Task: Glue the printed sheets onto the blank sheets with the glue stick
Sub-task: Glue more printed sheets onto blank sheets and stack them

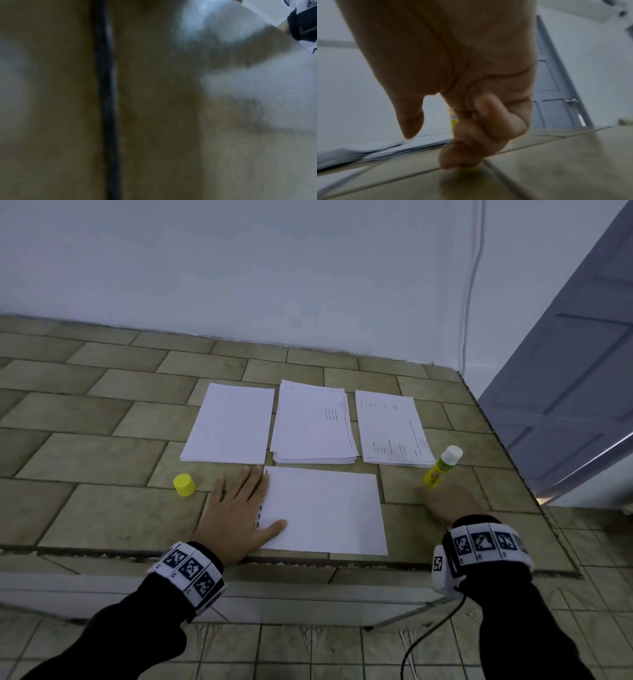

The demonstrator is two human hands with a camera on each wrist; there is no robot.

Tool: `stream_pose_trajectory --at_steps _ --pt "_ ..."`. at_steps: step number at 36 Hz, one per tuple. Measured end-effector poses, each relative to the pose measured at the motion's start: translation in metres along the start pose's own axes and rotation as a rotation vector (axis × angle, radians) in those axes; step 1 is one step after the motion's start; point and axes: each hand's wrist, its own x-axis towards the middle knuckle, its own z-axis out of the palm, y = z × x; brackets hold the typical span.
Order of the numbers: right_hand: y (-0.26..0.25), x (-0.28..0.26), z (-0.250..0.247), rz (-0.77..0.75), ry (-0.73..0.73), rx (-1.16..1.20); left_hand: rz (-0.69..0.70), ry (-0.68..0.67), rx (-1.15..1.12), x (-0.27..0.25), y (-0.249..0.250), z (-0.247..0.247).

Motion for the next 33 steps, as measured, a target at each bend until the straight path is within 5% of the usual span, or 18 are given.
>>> stream_pose_trajectory --at_steps 3,9,19,33 --pt "-0.025 -0.01 0.006 -0.116 -0.068 -0.064 0.002 -0.005 -0.007 0.001 -0.001 0.001" --pt "-0.076 0.001 0.005 -0.359 0.206 -0.044 0.006 0.007 -0.017 0.001 -0.001 0.002" --pt "-0.1 0.05 0.026 -0.114 0.13 -0.17 0.002 0.023 -0.056 -0.002 0.002 -0.002" --pt "-0.098 0.062 0.014 -0.168 0.234 -0.177 -0.003 0.053 -0.174 -0.002 0.001 -0.004"
